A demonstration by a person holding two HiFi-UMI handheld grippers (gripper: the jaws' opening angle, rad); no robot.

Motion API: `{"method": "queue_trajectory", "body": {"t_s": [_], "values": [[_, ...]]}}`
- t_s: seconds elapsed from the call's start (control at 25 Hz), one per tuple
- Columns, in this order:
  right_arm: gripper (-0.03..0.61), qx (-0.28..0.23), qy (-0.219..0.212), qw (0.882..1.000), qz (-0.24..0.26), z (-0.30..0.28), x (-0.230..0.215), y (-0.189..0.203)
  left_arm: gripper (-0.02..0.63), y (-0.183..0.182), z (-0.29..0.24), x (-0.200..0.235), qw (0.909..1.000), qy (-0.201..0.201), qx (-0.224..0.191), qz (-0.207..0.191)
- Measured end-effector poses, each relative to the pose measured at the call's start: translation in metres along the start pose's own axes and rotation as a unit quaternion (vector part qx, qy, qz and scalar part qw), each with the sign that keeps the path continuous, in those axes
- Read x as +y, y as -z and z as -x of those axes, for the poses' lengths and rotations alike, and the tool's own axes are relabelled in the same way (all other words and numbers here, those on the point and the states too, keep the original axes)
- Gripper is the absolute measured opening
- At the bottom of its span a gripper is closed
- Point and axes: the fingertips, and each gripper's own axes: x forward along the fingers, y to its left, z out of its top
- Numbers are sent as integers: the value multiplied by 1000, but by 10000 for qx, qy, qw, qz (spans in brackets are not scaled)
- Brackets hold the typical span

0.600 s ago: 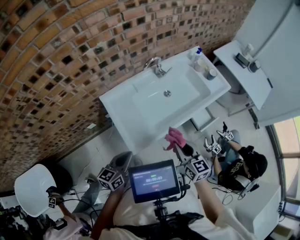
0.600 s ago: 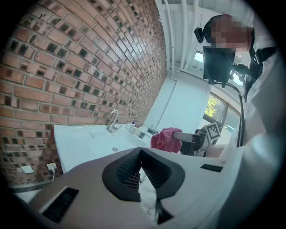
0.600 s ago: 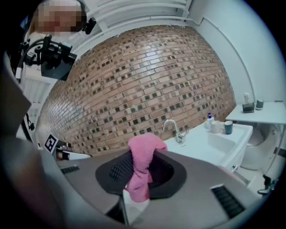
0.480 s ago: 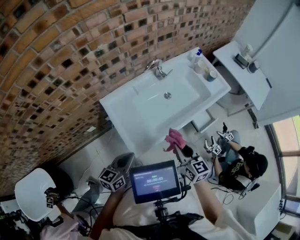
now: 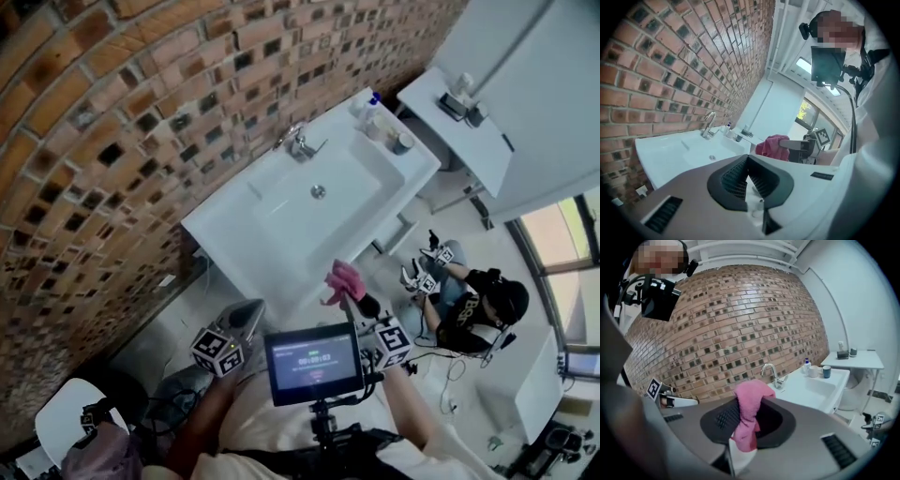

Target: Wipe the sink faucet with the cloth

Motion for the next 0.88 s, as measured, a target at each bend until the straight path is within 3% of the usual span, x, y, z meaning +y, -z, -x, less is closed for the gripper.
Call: {"method": "queue_trajectory", "body": {"t_s": [0.24,0.44,0.88], "values": [[94,-221,442,9981,378,7,3,29,-9,1,-7,17,9986,485,178,-104],[94,167,684,9975,2,10,16,28,-9,6,-10,18,9973,659,317,-110],[94,224,472,9986,-115,-8,-18,13,-9,-2,-35,16,9986,351,384,-13]]}}
